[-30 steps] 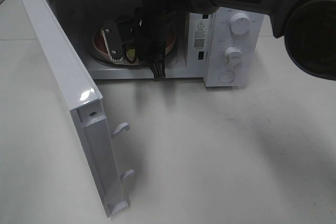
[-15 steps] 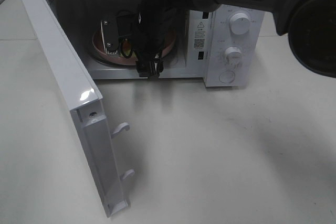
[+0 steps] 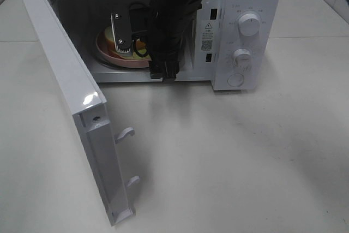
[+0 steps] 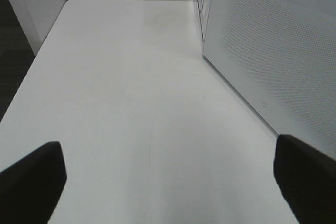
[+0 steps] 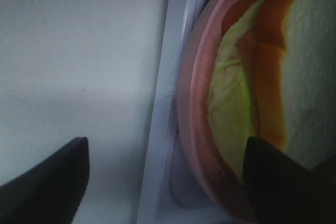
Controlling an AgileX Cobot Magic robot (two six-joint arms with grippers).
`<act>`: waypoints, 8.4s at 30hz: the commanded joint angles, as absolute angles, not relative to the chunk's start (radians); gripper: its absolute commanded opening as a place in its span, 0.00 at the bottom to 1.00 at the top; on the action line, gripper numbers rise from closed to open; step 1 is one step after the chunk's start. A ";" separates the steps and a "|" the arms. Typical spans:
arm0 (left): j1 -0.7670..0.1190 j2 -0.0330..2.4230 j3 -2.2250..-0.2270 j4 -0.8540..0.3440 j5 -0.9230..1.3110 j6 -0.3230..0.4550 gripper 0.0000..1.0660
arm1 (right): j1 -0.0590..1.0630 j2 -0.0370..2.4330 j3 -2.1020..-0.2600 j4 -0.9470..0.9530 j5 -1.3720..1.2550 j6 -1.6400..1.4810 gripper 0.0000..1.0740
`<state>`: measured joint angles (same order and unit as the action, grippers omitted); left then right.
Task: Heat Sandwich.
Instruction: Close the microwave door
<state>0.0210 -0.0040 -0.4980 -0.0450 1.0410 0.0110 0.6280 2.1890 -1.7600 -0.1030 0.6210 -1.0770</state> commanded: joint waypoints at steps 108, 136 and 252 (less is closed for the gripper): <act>0.024 -0.032 -0.496 -0.048 1.035 0.013 0.95 | 0.190 0.395 -0.554 -0.143 1.080 0.000 0.71; 0.024 -0.032 -0.496 -0.048 1.035 0.013 0.95 | 0.011 -0.029 -0.504 -0.093 1.036 0.000 0.71; -0.067 1.125 -0.207 0.077 -0.607 0.012 0.00 | 0.011 -0.029 -0.504 -0.093 1.036 0.005 0.71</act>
